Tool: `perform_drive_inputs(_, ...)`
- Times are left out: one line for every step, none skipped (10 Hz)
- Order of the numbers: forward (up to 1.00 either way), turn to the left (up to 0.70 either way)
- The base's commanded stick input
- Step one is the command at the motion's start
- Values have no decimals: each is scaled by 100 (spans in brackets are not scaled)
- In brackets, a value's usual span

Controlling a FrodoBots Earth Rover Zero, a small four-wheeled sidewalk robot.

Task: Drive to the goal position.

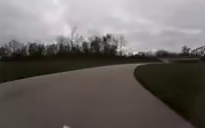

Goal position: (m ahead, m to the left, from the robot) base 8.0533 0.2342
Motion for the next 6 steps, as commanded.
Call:
perform_drive_inputs(100, 0)
perform_drive_inputs(100, 0)
perform_drive_inputs(100, 0)
perform_drive_inputs(100, 0)
perform_drive_inputs(100, 0)
perform_drive_inputs(100, 0)
